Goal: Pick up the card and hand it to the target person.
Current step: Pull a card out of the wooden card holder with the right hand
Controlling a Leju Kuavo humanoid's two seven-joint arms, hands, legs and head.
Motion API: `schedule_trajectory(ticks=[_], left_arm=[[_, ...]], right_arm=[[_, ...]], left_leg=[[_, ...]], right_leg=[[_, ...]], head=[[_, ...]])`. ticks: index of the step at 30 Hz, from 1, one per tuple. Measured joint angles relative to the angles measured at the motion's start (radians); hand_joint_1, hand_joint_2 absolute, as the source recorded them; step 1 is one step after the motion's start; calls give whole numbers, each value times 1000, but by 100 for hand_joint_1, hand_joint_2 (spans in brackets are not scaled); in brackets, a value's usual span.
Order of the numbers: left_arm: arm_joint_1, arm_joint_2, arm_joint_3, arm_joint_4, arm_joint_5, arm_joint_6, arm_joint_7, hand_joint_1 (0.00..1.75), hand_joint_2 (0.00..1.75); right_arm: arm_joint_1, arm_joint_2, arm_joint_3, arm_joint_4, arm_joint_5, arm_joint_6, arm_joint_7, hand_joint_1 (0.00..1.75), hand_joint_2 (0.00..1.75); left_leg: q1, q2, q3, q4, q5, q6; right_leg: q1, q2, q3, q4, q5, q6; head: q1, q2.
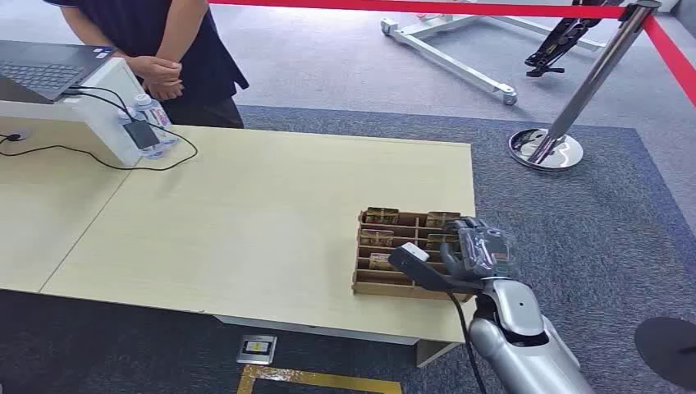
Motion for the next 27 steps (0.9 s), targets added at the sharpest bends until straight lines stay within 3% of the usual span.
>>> schedule_trajectory(ticks=[6,8,10,12,27], left_arm=[[0,0,0,0,0,0,0,0,0],[0,0,0,0,0,0,0,0,0],[0,0,0,0,0,0,0,0,0],[0,0,0,0,0,0,0,0,0],[1,0,0,0,-2,-2,-1,0,0]], right_arm=[[-1,-1,0,9,0,2,0,91,175],[-3,-1,0,13,0,3,0,112,175],[-8,-1,0,18,0,4,0,151,175],[-13,-1,0,22,1,4,-1,175,175],[20,-14,2,-30,-14,-31,-20,175,175]], left_leg=[[0,0,0,0,0,0],[0,0,0,0,0,0],[0,0,0,0,0,0],[0,0,0,0,0,0],[0,0,0,0,0,0]], right_leg=[[0,0,0,0,0,0],[0,0,0,0,0,0],[0,0,0,0,0,0],[0,0,0,0,0,0],[0,0,0,0,0,0]], head=[[0,0],[0,0],[0,0],[0,0],[0,0]])
